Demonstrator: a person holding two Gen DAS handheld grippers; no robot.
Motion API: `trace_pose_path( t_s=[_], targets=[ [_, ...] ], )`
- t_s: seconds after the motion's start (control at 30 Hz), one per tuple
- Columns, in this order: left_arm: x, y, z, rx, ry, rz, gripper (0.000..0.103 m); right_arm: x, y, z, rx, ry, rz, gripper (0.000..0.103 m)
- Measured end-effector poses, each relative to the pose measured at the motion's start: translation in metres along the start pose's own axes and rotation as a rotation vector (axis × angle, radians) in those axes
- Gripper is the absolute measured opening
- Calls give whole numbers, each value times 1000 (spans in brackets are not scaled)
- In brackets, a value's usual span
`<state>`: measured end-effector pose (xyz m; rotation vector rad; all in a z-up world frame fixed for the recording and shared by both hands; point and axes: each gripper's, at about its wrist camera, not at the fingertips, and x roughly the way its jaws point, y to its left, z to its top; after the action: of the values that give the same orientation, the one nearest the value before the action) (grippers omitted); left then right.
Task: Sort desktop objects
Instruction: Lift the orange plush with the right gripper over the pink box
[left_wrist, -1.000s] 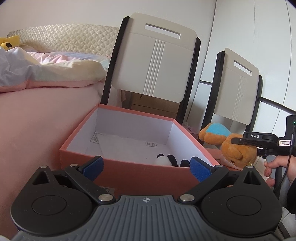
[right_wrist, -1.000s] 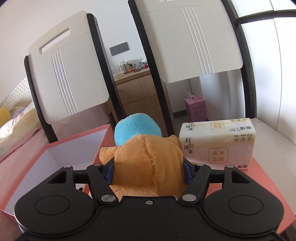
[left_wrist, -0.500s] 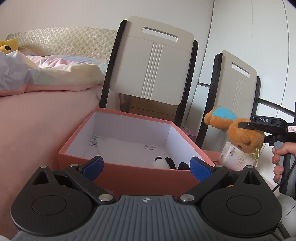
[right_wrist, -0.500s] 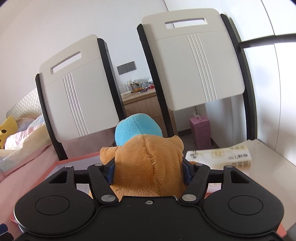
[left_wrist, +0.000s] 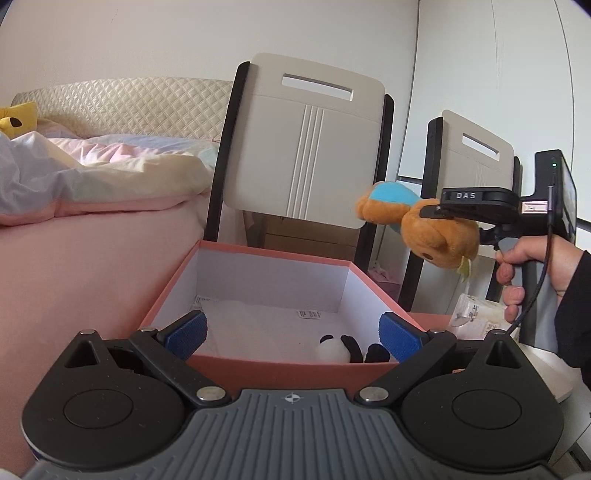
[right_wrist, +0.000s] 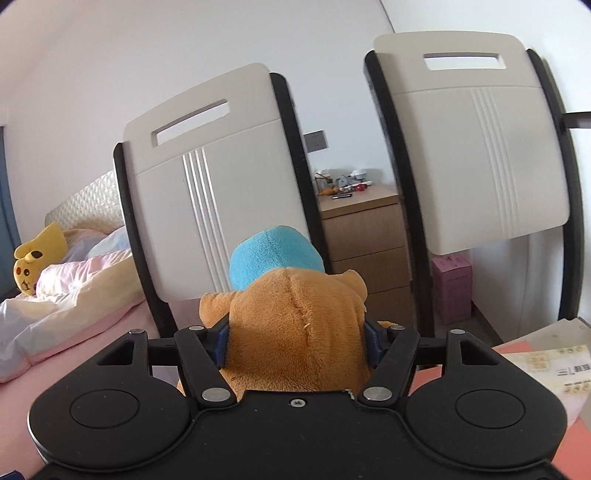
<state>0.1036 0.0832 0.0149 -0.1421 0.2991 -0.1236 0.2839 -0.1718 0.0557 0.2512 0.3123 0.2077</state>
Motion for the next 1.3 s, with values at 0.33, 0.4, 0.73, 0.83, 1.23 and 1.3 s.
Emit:
trace_pose_path(
  t_s=[0.33, 0.4, 0.73, 0.83, 1.23, 1.3],
  targets=[
    [-2, 3, 7, 17, -32, 37, 101, 61, 55, -16, -36, 81, 96, 65],
    [-4, 2, 8, 22, -46, 37, 101, 72, 64, -22, -43, 107, 115, 65],
    [1, 9, 8, -6, -32, 47, 101, 127, 120, -55, -142, 281, 207, 65],
    [3, 10, 7, -9, -21, 48, 101, 144, 127, -65, -152, 327, 209, 65],
    [5, 10, 4, -12, -9, 36, 101, 186, 143, -95, -241, 506, 198, 71],
    [4, 9, 4, -12, -10, 34, 101, 183, 138, -93, -232, 508, 208, 77]
  ],
)
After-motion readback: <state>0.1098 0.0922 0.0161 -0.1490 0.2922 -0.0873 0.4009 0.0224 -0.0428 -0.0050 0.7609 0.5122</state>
